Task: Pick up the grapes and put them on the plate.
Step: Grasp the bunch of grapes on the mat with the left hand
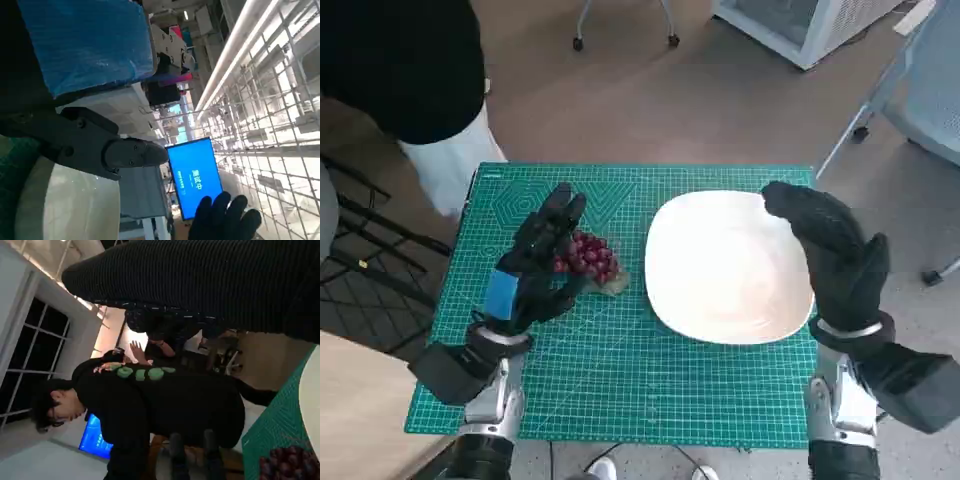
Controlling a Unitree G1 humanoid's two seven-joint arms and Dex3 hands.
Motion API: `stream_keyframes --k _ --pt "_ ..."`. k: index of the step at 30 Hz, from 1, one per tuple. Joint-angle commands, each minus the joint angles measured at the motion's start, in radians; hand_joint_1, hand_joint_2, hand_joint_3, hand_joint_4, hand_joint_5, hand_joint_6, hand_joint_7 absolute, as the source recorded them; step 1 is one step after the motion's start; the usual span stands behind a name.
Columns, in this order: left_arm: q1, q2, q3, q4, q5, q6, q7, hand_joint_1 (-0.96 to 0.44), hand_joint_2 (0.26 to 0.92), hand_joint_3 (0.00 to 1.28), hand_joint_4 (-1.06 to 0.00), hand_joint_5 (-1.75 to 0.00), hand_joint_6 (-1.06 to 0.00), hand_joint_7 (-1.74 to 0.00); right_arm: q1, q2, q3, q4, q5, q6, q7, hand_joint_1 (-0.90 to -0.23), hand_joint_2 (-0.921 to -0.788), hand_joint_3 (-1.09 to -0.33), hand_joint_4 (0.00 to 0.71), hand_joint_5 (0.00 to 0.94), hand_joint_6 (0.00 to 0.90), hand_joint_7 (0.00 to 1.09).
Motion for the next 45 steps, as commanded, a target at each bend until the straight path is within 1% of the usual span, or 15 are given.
stream_keyframes --k 1,16,30,42,45 --pt "0.015 -0.001 -0.001 -0.017 -0.014 0.011 -0.005 -0.29 0.921 0.32 -0.27 0.0 -0.32 0.0 0.019 0.001 0.001 0.01 0.001 0.0 0.008 -0.537 -0.921 -0.614 0.256 0.0 0.015 0.48" --pt "0.017 0.003 0.002 -0.034 -0.044 0.033 -0.027 -0.29 0.921 0.32 -0.29 -0.01 -0.35 -0.01 0.019 0.009 0.012 0.003 -0.008 0.005 -0.003 -0.529 -0.921 -0.618 0.255 0.0 0.011 0.49" --pt "0.023 0.001 0.004 -0.051 -0.068 0.05 -0.045 -0.29 0.921 0.32 -0.31 -0.01 -0.36 -0.01 0.017 0.012 0.012 0.003 -0.002 0.015 -0.001 -0.521 -0.921 -0.627 0.251 0.0 0.002 0.5" --pt "0.021 0.01 0.008 -0.058 -0.07 0.056 -0.053 -0.29 0.921 0.32 -0.31 -0.01 -0.36 -0.01 0.02 0.015 0.015 -0.008 -0.002 0.024 -0.003 -0.52 -0.921 -0.63 0.25 0.0 -0.001 0.5" --pt "0.016 0.029 0.006 -0.069 -0.049 0.064 -0.048 -0.3 0.921 0.27 -0.28 0.0 -0.34 -0.01 0.02 0.017 0.015 -0.01 -0.002 0.027 -0.003 -0.518 -0.921 -0.63 0.249 0.0 -0.001 0.5"
